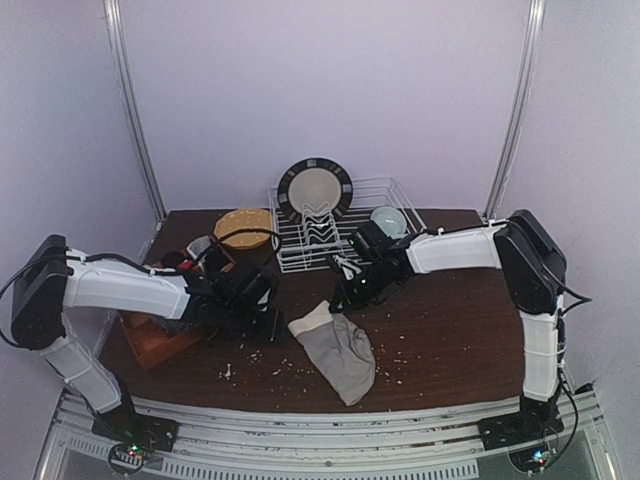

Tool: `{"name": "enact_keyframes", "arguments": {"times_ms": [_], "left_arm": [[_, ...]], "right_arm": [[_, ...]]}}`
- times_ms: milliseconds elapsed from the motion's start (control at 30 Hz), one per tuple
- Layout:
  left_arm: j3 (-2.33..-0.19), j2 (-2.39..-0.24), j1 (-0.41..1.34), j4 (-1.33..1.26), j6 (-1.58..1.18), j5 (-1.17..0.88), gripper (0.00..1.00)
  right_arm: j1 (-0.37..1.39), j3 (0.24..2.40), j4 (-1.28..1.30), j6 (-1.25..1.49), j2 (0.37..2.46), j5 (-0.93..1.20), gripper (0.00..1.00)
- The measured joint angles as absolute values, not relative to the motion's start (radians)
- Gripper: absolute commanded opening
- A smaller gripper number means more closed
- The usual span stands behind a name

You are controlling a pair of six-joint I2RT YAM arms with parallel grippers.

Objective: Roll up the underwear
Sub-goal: Adjust the underwear at the center of the board.

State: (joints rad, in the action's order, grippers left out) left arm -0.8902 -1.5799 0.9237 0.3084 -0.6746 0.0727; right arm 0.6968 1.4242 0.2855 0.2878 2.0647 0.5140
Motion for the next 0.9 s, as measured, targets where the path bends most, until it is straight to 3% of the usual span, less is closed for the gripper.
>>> {"name": "enact_keyframes", "arguments": {"times_ms": [100, 233, 467, 533, 600, 700, 900], "left_arm": [[-0.936, -1.629, 0.924, 0.311, -0.669, 0.062, 0.70], [-1.013, -1.696, 0.924, 0.317, -0.657, 0.060, 0.71], [-1.137, -1.769, 0.924, 0.351, -0.620, 0.080, 0.72], [-1.185, -1.806, 0.924, 0.366, -0.610, 0.087, 0.70], [-1.224, -1.847, 0.921, 0.371, -0.601, 0.090, 0.64], [-1.254, -1.899, 0.916, 0.373, -0.591, 0.090, 0.44], [-1.272, -1.969, 0.889, 0.385, -0.583, 0.092, 0.06]], "right_arm": [[0.693, 1.424, 0.300, 0.277, 2.065, 0.483, 0.37], [0.693, 1.412, 0.308, 0.277, 2.056, 0.435, 0.50], [0.714, 1.301, 0.323, 0.278, 1.870, 0.312, 0.58], [0.727, 1.276, 0.315, 0.286, 1.809, 0.281, 0.54], [0.743, 1.257, 0.311, 0.290, 1.766, 0.259, 0.44], [0.773, 1.245, 0.305, 0.290, 1.747, 0.247, 0.25], [0.808, 1.230, 0.300, 0.319, 1.818, 0.238, 0.13]]}}
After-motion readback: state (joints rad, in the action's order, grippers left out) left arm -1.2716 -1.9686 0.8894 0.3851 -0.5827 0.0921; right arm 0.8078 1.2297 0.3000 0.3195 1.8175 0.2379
